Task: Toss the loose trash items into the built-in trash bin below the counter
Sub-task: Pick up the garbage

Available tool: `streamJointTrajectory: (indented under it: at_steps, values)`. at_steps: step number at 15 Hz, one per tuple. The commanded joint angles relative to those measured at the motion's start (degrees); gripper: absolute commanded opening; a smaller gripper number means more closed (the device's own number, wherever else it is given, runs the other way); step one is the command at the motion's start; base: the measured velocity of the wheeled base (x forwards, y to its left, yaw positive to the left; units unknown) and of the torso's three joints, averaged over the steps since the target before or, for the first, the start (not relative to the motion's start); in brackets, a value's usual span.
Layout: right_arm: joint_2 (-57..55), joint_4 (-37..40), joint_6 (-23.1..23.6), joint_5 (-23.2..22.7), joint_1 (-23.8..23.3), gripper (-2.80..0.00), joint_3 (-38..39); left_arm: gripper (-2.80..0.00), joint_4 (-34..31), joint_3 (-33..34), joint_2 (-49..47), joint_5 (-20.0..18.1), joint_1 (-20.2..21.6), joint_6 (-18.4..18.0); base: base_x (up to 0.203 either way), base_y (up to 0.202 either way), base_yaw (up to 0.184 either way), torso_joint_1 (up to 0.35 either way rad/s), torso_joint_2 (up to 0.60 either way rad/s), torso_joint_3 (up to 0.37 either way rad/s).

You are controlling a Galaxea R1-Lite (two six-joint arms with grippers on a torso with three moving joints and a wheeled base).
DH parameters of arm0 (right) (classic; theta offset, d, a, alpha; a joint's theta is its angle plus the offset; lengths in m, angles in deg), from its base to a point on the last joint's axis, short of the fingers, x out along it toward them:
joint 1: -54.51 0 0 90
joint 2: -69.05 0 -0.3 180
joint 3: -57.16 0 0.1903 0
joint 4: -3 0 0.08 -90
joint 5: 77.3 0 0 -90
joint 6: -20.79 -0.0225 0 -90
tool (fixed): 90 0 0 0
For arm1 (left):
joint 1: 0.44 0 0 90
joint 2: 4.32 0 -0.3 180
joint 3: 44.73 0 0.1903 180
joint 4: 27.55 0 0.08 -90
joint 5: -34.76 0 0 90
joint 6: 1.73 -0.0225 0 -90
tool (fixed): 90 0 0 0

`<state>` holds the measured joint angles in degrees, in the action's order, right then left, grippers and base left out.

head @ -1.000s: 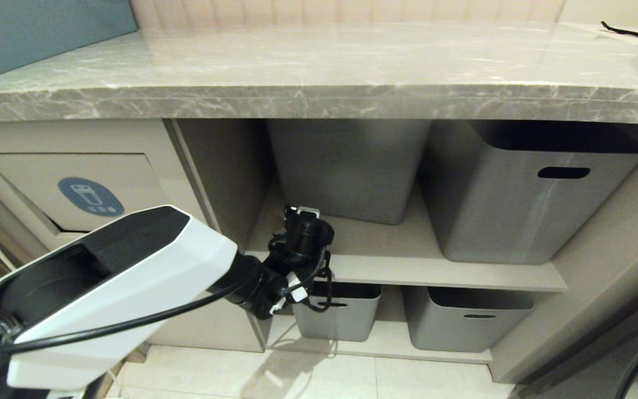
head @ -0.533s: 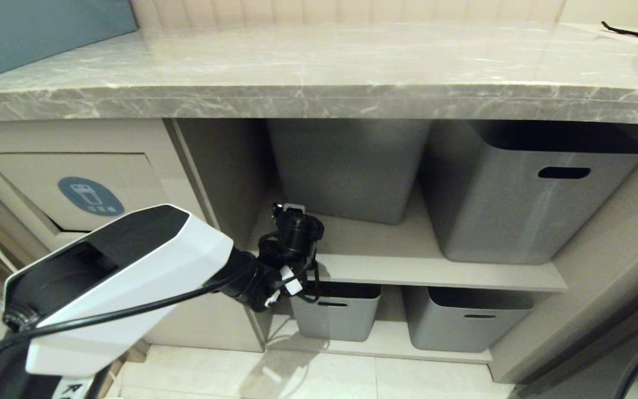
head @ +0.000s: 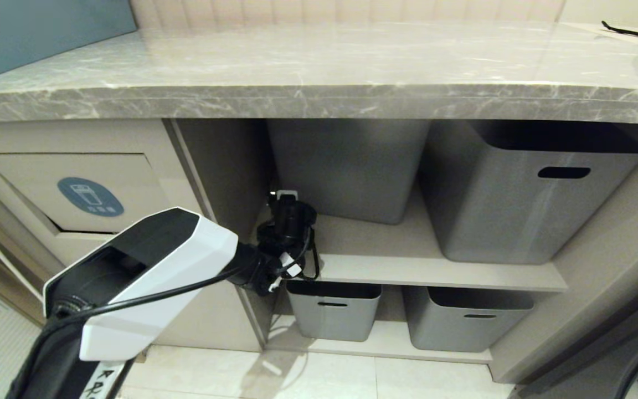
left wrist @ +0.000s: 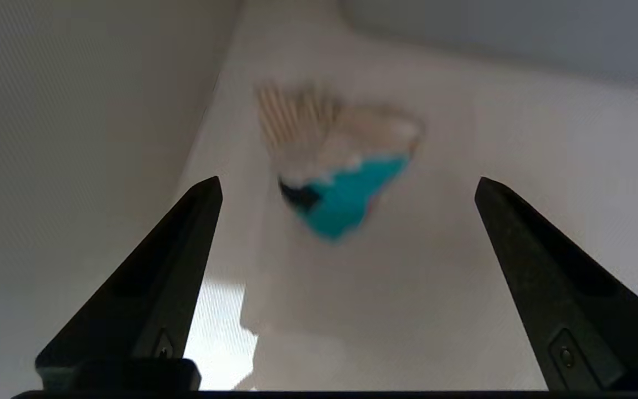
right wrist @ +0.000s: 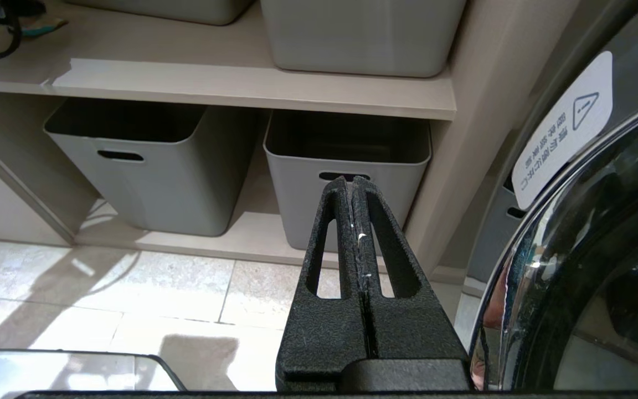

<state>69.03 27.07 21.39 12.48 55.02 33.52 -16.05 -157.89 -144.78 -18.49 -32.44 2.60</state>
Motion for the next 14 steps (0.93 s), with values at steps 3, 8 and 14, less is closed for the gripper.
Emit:
streamJointTrajectory:
  at_steps: [3,8,14]
  values:
    - [0.11,0.00,0.02,-0.04,0.02,-2.80,0.00,0.00,0.60,-5.67,-4.13,0.18,1.38,-0.03,0.000,0.000,0.000,0.000,0.00,0.000]
    - [0.11,0.00,0.02,-0.04,0.02,-2.80,0.00,0.00,0.50,-13.83,-8.78,-3.10,3.14,-0.61,0.000,0.000,0.000,0.000,0.00,0.000]
    - [0.11,0.00,0.02,-0.04,0.02,-2.80,0.00,0.00,0.46,-20.17,-12.58,-5.67,4.13,-0.39,0.000,0.000,0.000,0.000,0.00,0.000]
